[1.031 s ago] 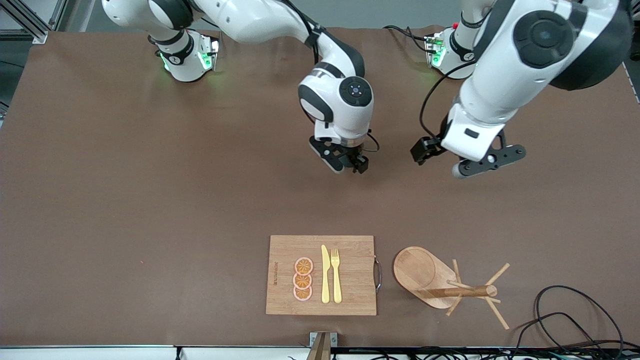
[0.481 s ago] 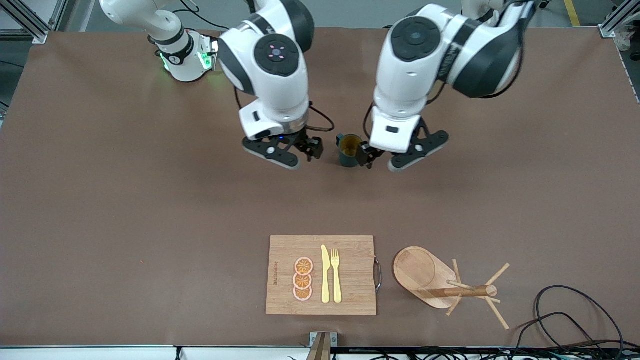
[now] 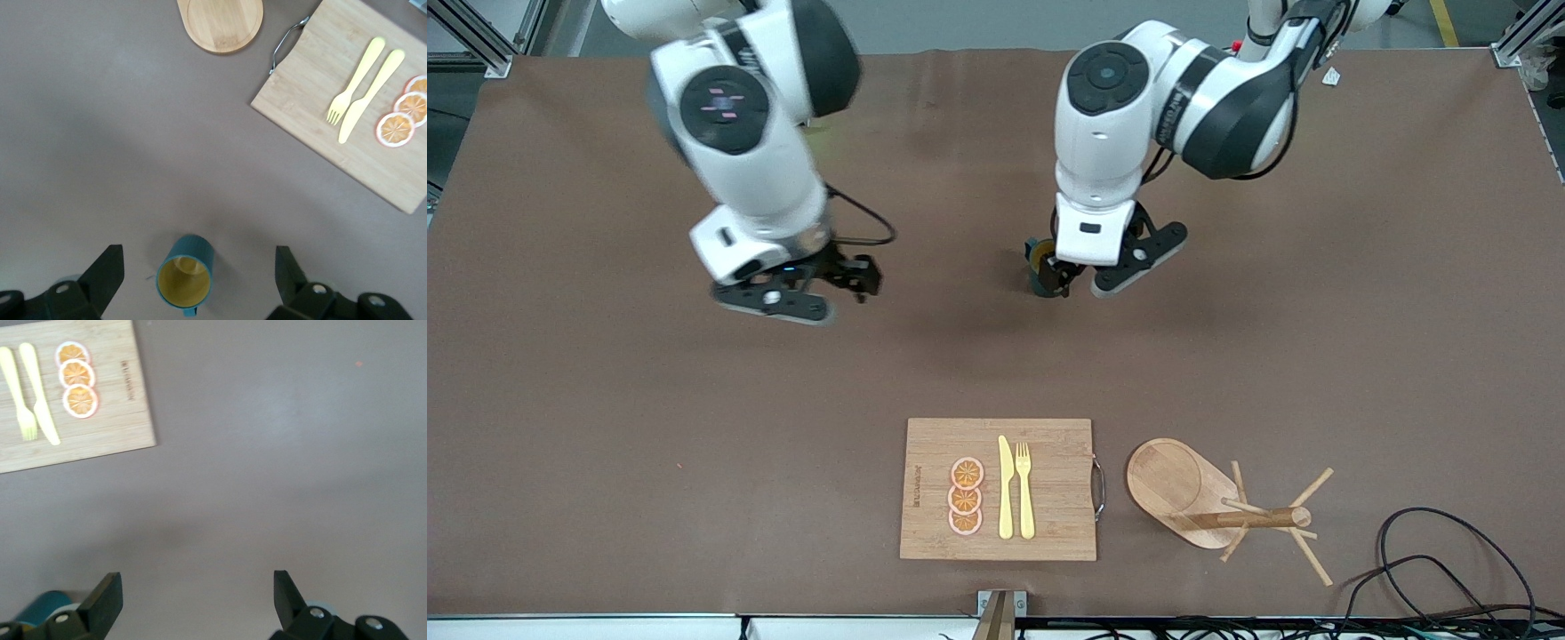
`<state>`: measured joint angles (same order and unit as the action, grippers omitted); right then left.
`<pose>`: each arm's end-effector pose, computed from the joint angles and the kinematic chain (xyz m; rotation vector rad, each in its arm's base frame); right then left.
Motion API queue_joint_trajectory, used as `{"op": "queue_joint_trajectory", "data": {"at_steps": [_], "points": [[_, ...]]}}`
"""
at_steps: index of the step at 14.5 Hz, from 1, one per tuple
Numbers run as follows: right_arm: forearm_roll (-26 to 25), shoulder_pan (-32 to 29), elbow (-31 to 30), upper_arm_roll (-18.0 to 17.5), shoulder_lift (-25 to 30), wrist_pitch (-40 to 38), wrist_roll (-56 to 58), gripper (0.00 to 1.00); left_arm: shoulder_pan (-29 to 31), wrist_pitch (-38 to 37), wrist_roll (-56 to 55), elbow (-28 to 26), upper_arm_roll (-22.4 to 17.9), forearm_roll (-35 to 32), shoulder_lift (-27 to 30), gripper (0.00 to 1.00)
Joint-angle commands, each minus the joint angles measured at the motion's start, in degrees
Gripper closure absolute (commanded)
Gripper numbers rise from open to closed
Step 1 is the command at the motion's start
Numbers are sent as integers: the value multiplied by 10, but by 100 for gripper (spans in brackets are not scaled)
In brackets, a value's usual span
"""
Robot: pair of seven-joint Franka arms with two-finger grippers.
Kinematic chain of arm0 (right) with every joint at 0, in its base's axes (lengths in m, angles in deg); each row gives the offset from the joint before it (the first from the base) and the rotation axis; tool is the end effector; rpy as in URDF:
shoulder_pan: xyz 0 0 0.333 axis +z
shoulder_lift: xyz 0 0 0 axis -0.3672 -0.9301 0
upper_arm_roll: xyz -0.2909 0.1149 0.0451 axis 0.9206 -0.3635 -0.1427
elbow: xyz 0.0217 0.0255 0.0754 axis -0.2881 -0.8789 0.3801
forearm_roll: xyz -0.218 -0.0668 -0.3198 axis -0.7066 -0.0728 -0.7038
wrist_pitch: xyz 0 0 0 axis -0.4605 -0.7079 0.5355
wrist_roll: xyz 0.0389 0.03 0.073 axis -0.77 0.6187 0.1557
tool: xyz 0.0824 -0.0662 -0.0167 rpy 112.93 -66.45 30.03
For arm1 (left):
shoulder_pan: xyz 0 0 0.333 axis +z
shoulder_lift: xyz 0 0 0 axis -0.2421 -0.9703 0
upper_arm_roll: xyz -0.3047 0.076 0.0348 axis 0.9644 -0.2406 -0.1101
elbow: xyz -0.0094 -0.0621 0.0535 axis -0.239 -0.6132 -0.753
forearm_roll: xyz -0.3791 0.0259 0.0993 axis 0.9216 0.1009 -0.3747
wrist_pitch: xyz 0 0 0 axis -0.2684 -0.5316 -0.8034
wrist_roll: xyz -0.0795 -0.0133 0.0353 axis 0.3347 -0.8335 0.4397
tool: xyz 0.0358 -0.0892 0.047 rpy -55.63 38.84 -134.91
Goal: Pass cup and hang on rack
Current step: 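Release the mug and withdraw the right gripper while the left gripper hovers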
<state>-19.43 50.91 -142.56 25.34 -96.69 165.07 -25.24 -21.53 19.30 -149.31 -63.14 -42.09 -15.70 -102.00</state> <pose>0.5719 0.2854 0.5302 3.0700 -0.2437 0.0263 0.4977 -0.4278 0.4708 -2.9382 -0.8799 -0.1643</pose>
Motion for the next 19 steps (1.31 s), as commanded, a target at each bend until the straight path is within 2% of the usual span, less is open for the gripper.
{"op": "queue_joint_trajectory", "data": {"at_steps": [1,3,6,8,10,15,19], "points": [[-6,-62,-174,-12,120,78,93,0,-42,20,-69,-51,0,-45,14,0],[-6,-119,-229,-13,162,99,178,0,-76,23,-130,-73,0,-66,12,0],[-5,-193,-268,-13,207,91,274,0,-124,23,-280,-100,1,-114,7,0],[-5,-228,-298,-12,238,88,314,0,-158,23,-347,-94,1,-147,-28,0],[-5,-237,-321,-11,269,86,322,0,-187,23,-409,-80,1,-180,-63,0],[-3,-292,-317,0,279,86,395,0,-254,10,-496,-73,0,-262,-137,0],[-1,-295,-314,10,279,85,409,0,-276,-18,-520,-71,0,-320,-178,3]]}}
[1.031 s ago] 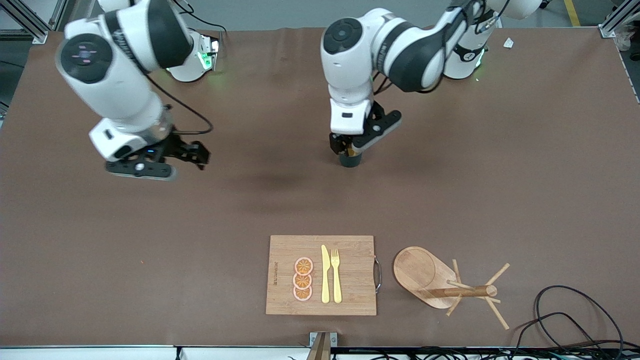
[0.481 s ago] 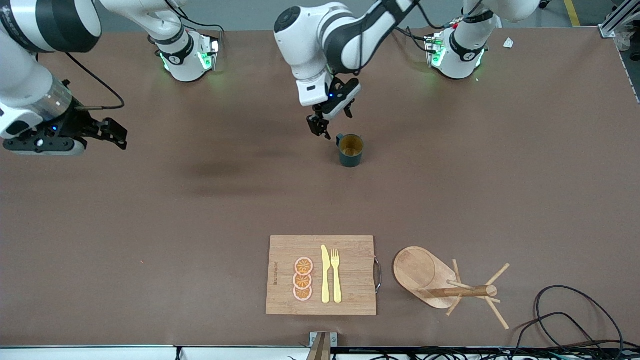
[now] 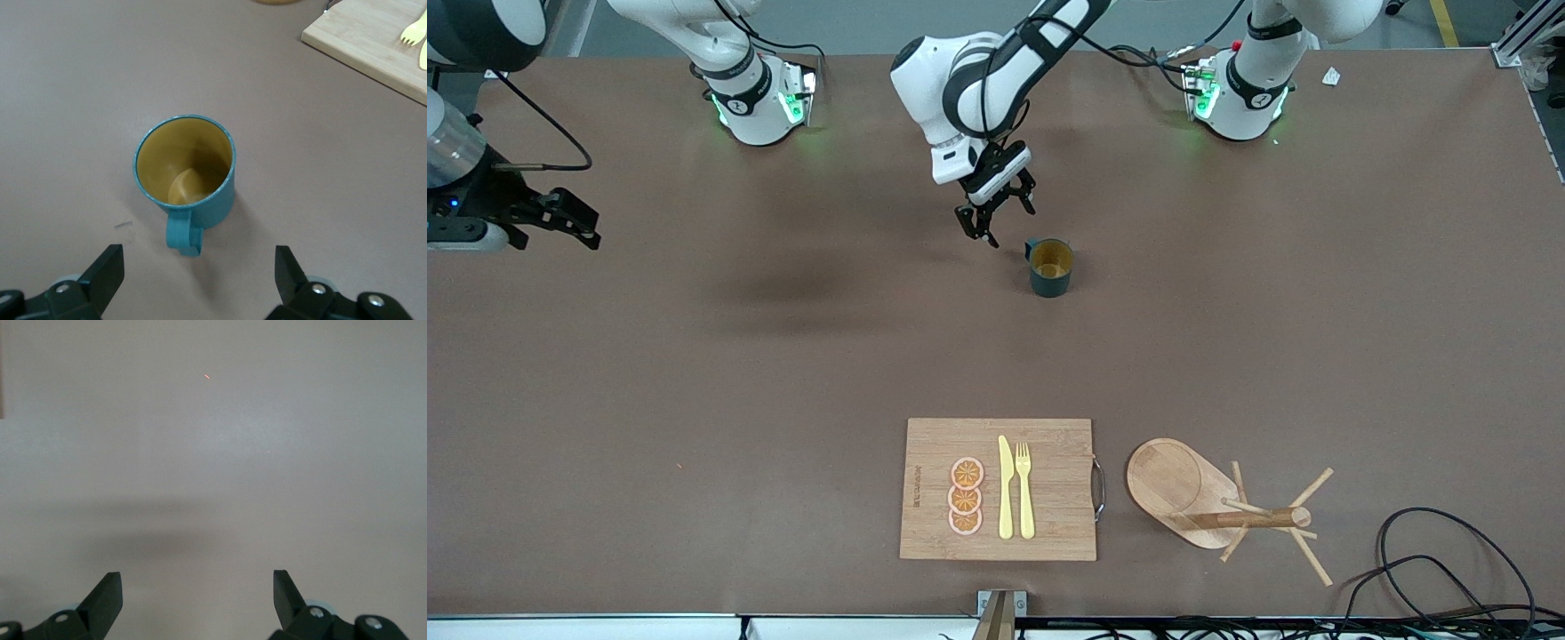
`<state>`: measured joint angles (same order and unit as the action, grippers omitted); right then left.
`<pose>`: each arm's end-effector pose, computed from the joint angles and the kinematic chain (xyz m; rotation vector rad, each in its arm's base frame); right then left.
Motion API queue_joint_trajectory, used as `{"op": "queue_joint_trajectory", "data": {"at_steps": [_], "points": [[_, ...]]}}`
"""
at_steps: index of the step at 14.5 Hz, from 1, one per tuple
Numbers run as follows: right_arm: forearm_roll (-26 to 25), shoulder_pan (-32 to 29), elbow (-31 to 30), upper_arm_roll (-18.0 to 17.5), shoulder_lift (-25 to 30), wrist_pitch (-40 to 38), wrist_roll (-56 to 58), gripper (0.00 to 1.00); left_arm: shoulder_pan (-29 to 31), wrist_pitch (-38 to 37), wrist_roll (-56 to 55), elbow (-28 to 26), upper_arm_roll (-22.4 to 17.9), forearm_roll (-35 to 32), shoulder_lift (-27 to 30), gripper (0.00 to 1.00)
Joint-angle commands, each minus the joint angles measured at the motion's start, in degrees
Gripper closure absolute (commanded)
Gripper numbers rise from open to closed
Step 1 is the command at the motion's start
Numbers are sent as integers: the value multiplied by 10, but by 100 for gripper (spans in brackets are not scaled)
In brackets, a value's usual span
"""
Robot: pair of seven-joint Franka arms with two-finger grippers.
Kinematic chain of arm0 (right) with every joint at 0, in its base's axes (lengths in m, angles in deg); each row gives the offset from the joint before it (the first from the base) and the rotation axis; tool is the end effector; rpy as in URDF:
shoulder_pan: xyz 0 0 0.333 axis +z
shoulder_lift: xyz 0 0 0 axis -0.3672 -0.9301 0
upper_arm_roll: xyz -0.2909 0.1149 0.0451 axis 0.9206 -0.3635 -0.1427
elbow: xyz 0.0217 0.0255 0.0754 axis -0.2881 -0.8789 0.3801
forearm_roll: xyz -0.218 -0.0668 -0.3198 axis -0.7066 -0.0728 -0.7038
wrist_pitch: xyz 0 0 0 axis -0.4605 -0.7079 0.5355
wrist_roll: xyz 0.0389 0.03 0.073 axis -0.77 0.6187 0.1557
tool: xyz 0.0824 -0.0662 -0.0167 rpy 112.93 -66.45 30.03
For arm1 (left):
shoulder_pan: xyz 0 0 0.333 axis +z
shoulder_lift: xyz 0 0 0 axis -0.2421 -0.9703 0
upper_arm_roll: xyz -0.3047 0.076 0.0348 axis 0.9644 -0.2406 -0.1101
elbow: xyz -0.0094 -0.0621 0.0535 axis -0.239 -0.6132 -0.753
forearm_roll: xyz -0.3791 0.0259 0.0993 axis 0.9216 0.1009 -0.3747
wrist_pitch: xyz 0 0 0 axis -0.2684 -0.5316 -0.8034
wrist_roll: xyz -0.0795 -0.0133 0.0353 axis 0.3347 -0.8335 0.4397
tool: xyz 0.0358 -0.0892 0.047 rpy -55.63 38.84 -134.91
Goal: Pass cup and hang on rack
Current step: 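Lower the left gripper and grasp the teal mug by its handle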
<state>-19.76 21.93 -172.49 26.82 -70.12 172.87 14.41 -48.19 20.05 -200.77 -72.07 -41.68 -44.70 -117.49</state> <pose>0.5023 -0.0406 0.5555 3.0978 0.0119 0.0875 0.2721 -0.5766 0.2387 -2.5519 -0.9566 -0.8221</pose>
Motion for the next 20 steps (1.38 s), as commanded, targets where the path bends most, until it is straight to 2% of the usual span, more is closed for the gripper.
{"op": "queue_joint_trajectory", "data": {"at_steps": [1,3,6,9,12,16,18,20], "points": [[2,-4,-13,-5,12,8,14,0,-13,-33,-12,20,-4,-48,-34,4],[4,-4,-1,-5,10,7,14,0,-21,-37,-30,20,-4,-72,-48,7],[4,-2,50,-5,-13,-5,9,0,-28,-48,-45,19,-3,-84,-63,11],[4,1,89,-5,-33,-33,7,0,-35,-56,-46,20,-4,-89,-73,26],[5,-2,107,-6,-48,-47,-4,0,-34,-57,-49,24,-5,-109,-89,35],[5,0,109,-6,-48,-52,-51,0,-32,-56,-44,40,-8,-111,-93,61],[5,-1,124,-6,-53,-52,-63,0,-32,-60,-45,39,-9,-112,-92,85],[5,-3,161,-6,-84,-54,-57,0,-31,-71,-44,39,-9,-112,-91,88]]}}
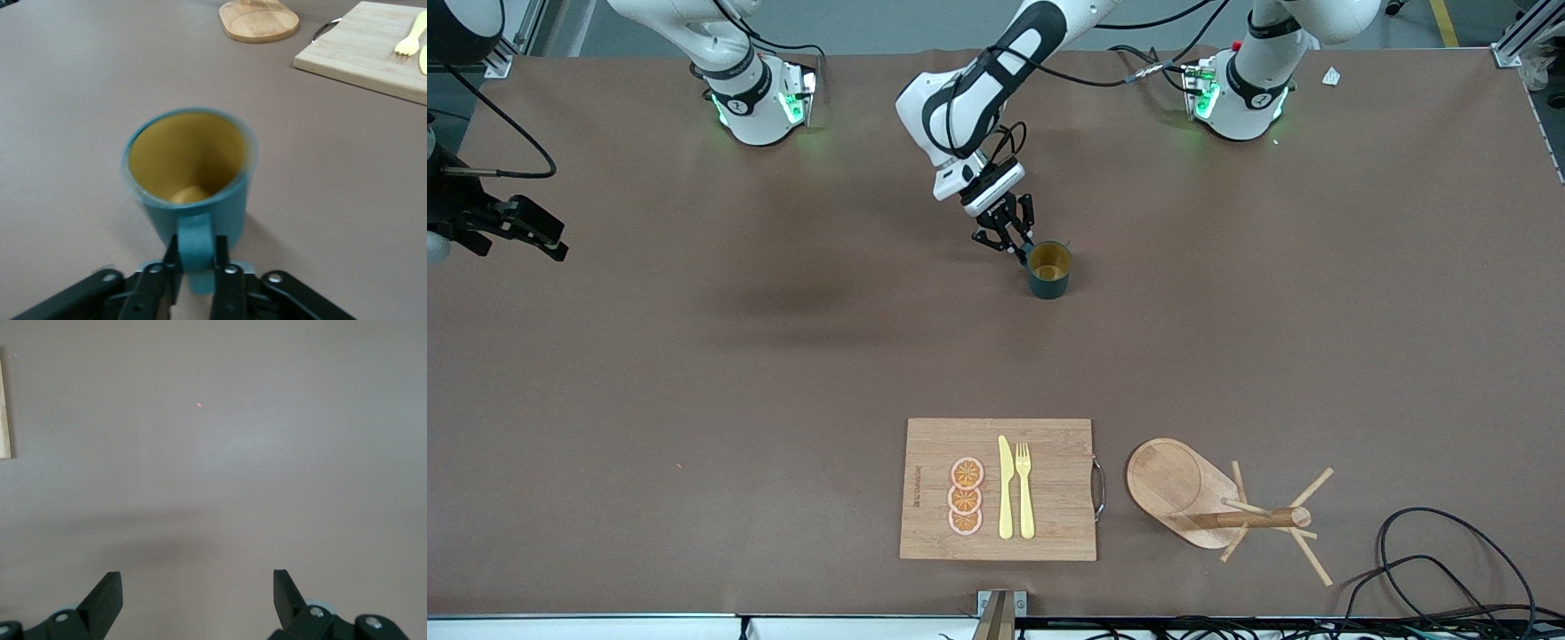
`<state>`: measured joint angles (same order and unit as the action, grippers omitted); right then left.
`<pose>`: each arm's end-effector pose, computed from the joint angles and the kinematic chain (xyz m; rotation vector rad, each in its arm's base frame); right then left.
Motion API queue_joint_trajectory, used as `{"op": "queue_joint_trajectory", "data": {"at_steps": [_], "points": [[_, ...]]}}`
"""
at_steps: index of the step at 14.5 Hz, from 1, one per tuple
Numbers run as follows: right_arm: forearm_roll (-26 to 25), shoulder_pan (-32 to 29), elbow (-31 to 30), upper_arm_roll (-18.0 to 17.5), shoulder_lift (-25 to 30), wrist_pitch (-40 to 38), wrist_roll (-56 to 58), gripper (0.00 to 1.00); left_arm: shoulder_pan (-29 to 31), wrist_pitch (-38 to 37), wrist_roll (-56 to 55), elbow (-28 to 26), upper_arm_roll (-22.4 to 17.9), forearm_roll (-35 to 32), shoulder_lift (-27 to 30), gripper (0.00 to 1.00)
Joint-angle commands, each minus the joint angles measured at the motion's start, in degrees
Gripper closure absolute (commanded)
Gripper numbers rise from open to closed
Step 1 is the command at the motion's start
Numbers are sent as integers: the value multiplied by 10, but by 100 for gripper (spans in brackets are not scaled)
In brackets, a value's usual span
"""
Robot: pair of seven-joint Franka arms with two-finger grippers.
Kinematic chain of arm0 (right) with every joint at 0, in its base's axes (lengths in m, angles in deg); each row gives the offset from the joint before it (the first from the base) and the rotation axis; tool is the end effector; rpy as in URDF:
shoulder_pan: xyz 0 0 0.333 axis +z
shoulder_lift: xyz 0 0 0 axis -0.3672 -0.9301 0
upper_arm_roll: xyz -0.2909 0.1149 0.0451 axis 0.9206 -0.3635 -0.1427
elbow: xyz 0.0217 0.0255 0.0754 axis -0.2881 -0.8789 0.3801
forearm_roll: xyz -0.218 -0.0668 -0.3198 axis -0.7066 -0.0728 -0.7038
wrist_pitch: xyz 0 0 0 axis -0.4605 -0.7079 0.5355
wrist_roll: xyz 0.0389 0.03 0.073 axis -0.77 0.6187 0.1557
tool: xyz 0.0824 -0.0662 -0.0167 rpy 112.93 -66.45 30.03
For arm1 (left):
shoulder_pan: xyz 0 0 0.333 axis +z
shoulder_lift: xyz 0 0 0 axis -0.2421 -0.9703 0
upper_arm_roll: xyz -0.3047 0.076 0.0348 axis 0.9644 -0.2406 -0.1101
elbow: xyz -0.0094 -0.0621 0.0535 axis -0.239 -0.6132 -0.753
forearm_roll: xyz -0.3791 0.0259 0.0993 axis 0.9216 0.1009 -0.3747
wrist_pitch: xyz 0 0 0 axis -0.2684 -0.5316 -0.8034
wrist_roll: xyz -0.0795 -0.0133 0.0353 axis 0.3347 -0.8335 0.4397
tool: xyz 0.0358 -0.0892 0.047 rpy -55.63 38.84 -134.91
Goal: Pass cup and hang on rack
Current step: 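Lower the left gripper and grasp the teal mug by its handle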
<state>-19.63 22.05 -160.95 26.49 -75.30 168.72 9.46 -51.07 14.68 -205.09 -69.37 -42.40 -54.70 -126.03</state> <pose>0.5335 -0.0380 0.6001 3.0891 -0.1193 0.1502 0.2634 -0.5734 0.1674 -2.4106 -0.8093 -1.0570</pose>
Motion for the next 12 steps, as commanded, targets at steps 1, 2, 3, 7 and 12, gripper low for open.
{"op": "queue_joint_trajectory", "data": {"at_steps": [1,2,3,7,12], "points": [[4,-8,54,-1,-41,-25,-2,0,-1,-17,0,12,-2,-11,-5,89],[4,-16,57,1,-44,-30,9,0,-1,-17,0,12,-3,-11,-7,93],[5,-27,57,1,-45,-31,14,0,1,-17,0,12,-3,-11,-6,100],[4,-30,65,1,-55,-32,12,0,30,-22,71,87,-8,0,7,100],[4,-29,66,0,-55,-31,14,0,105,-16,165,174,-3,76,52,100]]}}
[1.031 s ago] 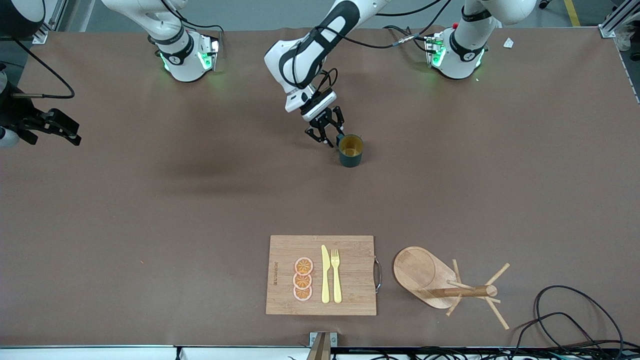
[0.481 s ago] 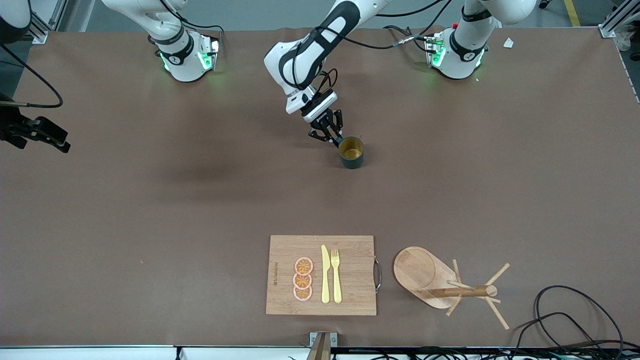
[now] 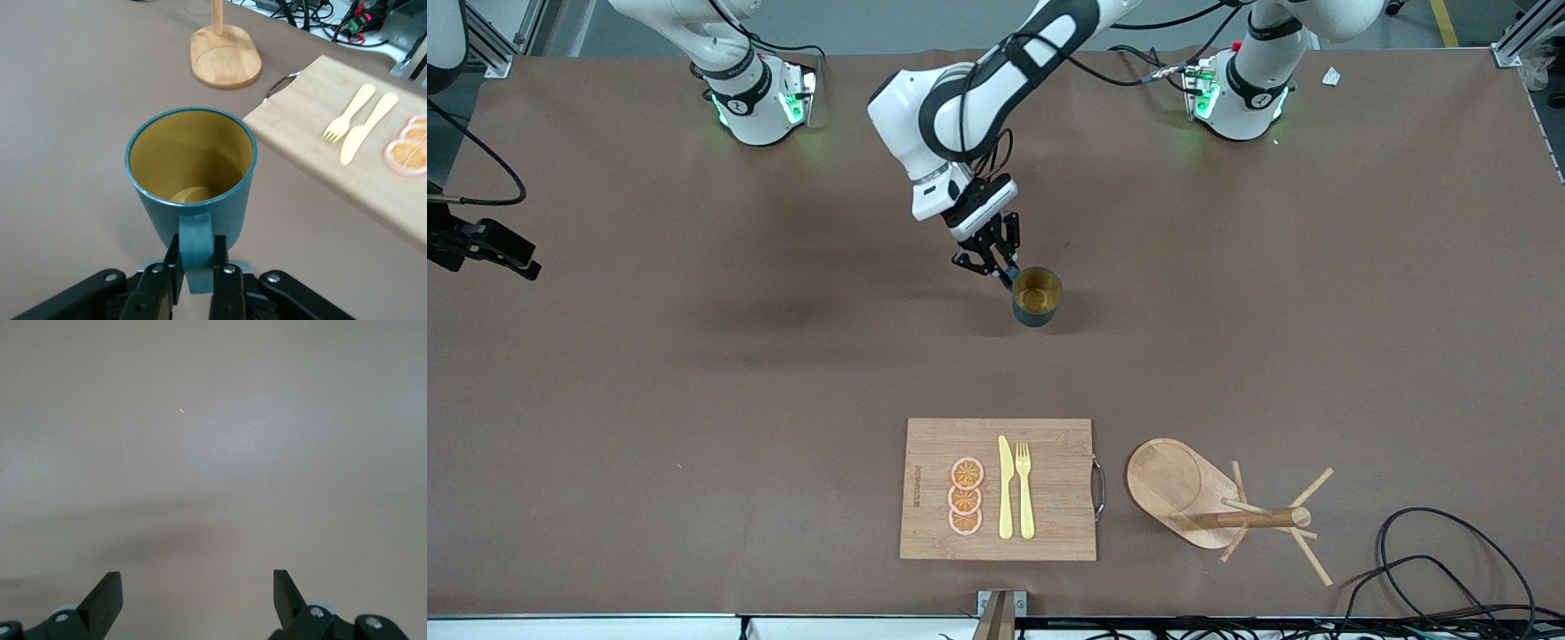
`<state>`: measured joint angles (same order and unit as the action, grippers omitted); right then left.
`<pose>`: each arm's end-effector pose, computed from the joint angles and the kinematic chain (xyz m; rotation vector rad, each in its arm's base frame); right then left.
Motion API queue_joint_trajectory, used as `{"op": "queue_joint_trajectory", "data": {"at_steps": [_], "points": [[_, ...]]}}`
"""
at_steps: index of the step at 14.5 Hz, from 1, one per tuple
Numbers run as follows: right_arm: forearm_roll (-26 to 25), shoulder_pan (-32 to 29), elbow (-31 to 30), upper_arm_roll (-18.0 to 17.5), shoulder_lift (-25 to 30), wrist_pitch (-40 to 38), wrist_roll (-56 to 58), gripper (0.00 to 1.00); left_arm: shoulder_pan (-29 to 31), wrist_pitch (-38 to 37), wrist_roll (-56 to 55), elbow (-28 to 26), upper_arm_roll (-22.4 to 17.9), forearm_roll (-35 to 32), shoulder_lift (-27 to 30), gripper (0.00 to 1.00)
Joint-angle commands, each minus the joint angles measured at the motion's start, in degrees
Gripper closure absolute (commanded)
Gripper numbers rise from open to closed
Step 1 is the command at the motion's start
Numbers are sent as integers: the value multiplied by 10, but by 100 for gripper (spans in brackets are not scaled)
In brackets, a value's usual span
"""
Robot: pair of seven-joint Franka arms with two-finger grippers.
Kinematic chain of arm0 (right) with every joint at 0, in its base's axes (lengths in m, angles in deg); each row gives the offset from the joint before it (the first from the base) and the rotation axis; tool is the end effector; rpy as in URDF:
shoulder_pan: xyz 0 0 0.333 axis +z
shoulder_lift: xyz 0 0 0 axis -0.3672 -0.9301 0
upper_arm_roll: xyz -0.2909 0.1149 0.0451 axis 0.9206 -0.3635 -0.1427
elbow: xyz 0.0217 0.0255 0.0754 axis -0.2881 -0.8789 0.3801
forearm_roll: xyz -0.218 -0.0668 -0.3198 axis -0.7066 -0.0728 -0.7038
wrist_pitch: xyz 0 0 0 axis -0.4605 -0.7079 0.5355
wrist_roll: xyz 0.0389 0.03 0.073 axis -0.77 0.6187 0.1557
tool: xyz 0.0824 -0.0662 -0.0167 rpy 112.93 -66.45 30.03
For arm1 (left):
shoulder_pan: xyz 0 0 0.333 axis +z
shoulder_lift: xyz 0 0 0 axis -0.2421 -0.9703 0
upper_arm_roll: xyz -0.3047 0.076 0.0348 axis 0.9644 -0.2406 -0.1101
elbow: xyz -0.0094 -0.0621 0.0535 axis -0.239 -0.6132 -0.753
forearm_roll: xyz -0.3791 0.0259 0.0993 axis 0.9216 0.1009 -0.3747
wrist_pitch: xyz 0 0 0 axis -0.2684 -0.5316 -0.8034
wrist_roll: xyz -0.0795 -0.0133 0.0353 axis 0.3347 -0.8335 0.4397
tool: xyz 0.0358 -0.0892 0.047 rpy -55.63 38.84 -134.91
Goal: Pass cup and hang on rack
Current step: 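Lift the mug with the left gripper and carry it to the wooden rack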
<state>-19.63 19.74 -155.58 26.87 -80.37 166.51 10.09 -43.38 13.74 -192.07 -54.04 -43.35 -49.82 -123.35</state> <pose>0.5559 -0.0645 0.5937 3.0813 -0.1764 0.0961 0.3841 -0.5922 0.3015 -2.5194 -1.0006 -0.9486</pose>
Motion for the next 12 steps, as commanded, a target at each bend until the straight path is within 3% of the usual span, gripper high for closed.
{"op": "queue_joint_trajectory", "data": {"at_steps": [1,6,12], "points": [[4,-7,16,-3,-5,-9,9,0,51,7,61,23,8,56,46,100],[3,-4,20,-3,-6,-9,10,0,143,63,151,24,8,205,128,100],[2,0,22,-6,-5,-10,10,0,260,112,258,24,9,388,189,100]]}}
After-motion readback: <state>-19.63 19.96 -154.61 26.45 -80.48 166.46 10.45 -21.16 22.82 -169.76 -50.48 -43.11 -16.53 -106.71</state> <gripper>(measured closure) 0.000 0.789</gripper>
